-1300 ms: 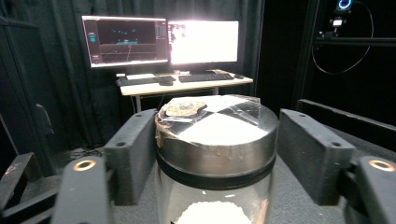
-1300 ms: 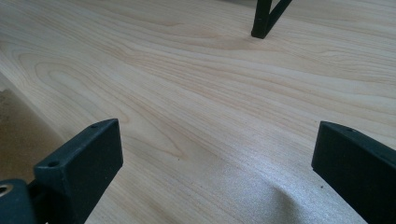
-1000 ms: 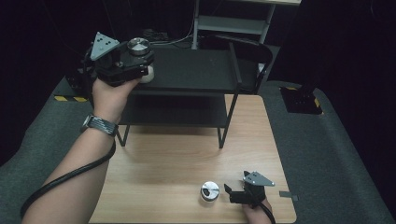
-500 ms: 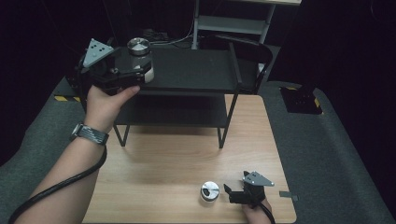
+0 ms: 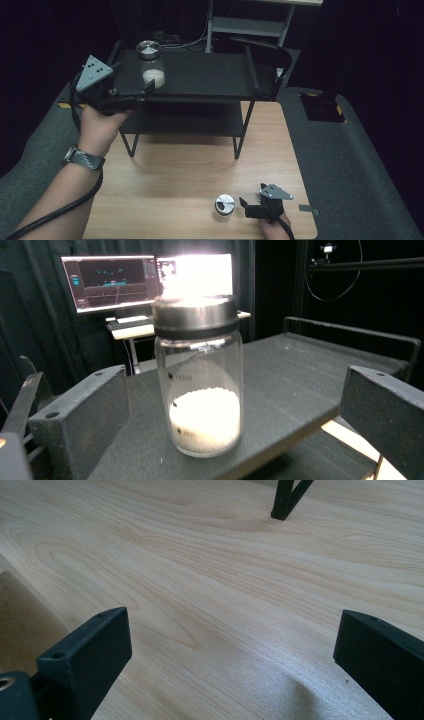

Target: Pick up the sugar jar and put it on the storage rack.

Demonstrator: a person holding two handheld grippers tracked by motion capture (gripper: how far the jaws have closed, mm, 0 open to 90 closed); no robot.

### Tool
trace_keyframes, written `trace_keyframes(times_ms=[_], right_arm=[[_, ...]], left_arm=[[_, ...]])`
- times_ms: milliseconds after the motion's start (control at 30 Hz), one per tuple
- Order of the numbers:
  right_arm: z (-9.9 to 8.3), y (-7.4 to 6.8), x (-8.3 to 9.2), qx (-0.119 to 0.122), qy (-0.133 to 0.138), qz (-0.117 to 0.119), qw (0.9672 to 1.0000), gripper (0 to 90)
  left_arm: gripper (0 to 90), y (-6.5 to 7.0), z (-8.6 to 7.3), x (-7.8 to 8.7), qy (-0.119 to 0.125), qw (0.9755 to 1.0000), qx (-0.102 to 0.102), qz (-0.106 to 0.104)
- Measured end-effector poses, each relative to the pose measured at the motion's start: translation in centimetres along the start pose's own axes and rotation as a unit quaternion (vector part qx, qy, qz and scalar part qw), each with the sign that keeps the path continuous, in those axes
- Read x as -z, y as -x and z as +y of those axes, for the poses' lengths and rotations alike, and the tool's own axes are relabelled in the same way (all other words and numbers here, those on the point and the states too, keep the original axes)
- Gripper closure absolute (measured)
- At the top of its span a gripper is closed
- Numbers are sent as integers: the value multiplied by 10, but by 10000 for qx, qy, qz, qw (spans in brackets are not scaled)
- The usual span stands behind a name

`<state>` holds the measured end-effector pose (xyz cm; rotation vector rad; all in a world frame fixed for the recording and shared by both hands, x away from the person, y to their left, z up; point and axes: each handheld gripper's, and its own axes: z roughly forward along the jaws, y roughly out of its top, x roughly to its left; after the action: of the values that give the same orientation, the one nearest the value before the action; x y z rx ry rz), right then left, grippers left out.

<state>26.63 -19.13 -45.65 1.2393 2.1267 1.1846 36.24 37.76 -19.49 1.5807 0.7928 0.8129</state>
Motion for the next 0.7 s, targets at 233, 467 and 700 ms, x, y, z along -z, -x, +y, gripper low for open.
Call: trace_keyframes(times_ms=[233, 467, 700], right_arm=[[1, -1, 0, -1, -24, -14, 10000, 20], [1, -1, 0, -5, -15, -4, 10000, 20], [1, -1, 0, 5, -32, -9, 10000, 20]], left_arm=[[5, 1, -15, 12, -230, 9994, -198, -190], [5, 8, -36, 21, -383, 9980, -366, -330], [5, 21, -52, 26, -773, 9951, -523, -336]])
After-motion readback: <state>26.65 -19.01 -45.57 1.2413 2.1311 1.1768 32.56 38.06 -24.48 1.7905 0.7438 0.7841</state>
